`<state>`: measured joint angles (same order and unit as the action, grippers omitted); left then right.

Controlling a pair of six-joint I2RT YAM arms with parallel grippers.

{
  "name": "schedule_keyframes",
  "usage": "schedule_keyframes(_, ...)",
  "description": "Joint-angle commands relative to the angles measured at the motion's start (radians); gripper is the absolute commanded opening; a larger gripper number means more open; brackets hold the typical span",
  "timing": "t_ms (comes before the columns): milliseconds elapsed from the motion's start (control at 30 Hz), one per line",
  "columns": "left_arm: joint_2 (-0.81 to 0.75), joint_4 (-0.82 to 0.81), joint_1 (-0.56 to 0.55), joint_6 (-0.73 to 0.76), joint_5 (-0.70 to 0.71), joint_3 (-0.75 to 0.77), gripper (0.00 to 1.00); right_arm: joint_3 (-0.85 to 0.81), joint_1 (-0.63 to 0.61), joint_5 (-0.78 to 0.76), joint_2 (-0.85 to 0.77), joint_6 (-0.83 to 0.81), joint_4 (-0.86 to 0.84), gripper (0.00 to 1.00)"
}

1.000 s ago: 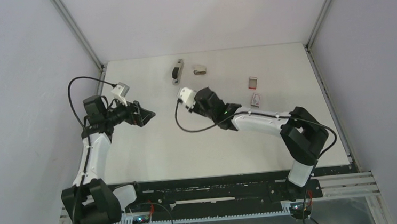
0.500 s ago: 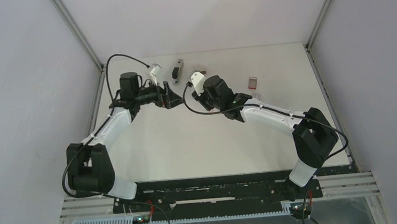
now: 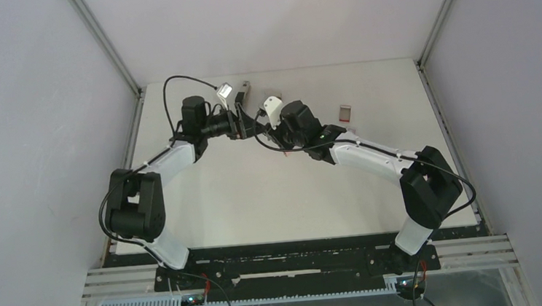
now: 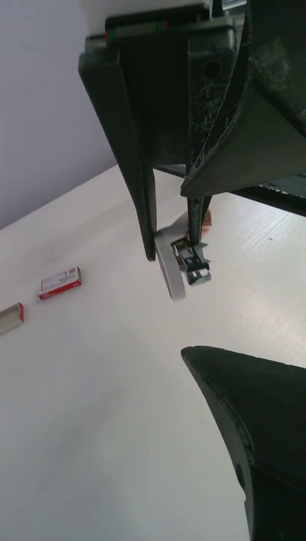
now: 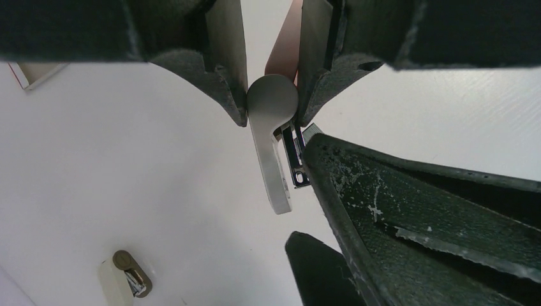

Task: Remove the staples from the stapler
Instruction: Unload the staple at the center of the board.

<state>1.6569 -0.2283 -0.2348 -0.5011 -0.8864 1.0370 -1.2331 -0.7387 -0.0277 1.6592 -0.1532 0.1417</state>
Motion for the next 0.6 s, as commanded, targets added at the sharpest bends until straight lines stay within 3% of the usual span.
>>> schedule_keyframes(0,0.015,-0.148,-0.02,-0.09,-0.037,-0.01,0.88,-0.044,0.01,0.009,0.008,0.018,-0.021,0.19)
schedule_keyframes(333,0.051,-0.196,-0.037,-0.122,-0.067,-0.053,0.75,-0.044,0.016,-0.067,0.025,0.002,-0.038,0.18)
schedule_keyframes(567,0.048,-0.19,-0.038,-0.118,-0.046,-0.072,0.76,-0.041,0.038,-0.098,0.027,0.005,-0.041,0.18)
